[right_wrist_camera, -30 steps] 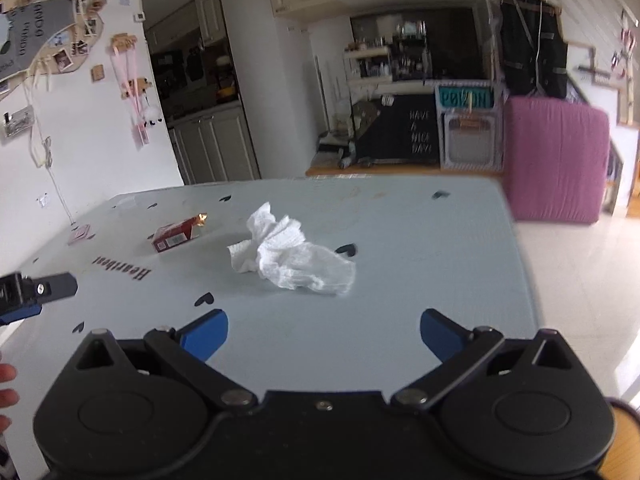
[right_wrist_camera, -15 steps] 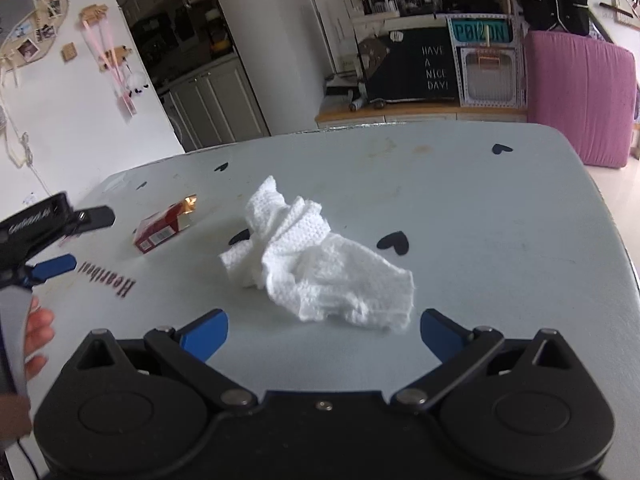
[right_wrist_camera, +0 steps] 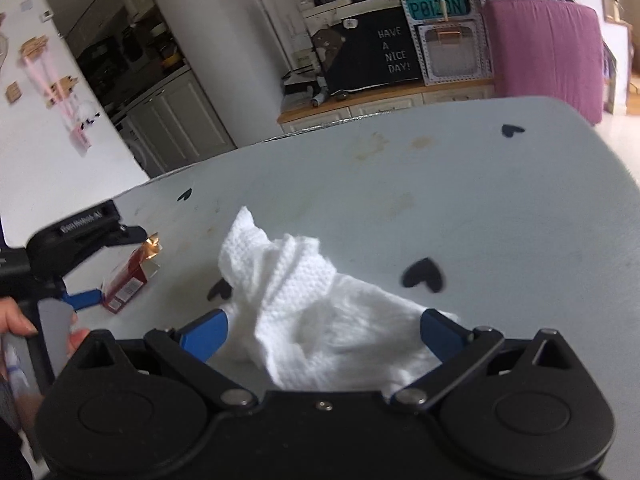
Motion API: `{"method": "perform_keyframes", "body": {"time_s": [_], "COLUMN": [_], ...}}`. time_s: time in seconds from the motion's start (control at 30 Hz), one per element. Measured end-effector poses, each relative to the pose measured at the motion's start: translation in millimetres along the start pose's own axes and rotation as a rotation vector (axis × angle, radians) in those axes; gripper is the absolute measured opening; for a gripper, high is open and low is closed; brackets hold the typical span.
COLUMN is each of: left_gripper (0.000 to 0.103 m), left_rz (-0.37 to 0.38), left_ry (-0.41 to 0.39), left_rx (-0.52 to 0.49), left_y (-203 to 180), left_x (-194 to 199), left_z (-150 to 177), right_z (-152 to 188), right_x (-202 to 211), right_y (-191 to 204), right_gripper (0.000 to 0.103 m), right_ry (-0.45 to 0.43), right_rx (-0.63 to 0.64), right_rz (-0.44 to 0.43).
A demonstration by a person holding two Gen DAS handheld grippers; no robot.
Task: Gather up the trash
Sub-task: 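Grasp the red cigarette pack with the left tool while the right tool grasps the tissue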
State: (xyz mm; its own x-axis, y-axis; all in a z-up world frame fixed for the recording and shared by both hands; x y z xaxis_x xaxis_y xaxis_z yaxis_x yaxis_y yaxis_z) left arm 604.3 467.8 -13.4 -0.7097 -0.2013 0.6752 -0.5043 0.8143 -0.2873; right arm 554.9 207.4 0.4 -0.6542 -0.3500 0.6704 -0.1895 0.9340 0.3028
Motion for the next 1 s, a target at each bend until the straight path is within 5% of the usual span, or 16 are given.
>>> {"method": "perform_keyframes", "body": {"time_s": [0.27, 0.53, 0.7, 0.8, 0.87, 1.0], "left_gripper": [0.103, 0.103, 0.103, 0.103, 0.093, 0.093], "left_rz": [-0.071, -0.073, -0.121, -0.125, -0.127, -0.122], "left_ry": [-0.014, -0.025, -0.033, -0.050, -0.055, -0.071], "left_rx": [0.060, 0.086, 0.016, 0.020, 0.010, -0.054], "left_y": [12.0, 14.1, -2.0, -5.8, -9.4, -19.8], "left_x": [-8.5, -5.4, -16.9, -17.7, -16.9, -9.3], "left_z": [3.3, 2.8, 4.1, 6.4, 8.3, 17.3], "right_z": [-10.3, -2.1, 0.0, -3.7, -6.6, -9.6], "right_x": [-30.8, -42.4, -30.3, -24.8, -22.4, -16.5], "right_y": [35.0, 51.9, 43.1, 29.2, 22.6, 9.3], "right_gripper": [0.103, 0.100, 0.071, 0.043, 0.022, 0.015], "right_ry": [-0.029, -0.065, -0.076, -0.078, -0.064, -0.030], "right_rx": [0.025, 0.218, 0.280, 0.275, 0.268, 0.251], "right_rz": [0.055, 0.104, 0.113, 0.077, 0.032, -0.053]}}
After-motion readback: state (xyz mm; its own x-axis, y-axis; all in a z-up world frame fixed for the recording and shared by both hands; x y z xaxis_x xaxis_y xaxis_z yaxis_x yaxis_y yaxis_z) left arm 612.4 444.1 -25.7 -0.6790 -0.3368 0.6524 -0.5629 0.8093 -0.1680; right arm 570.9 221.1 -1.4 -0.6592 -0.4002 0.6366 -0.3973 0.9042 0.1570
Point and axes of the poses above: each gripper's, at about its wrist camera, not at the fingertips, and x roughly against the way its jaws point, y to its left, z to its underside, the point moved 2 cm from there along -x, roughly the way its jaws point, and after that the axes turned 5 degrees about x, right-handed, at the moved point
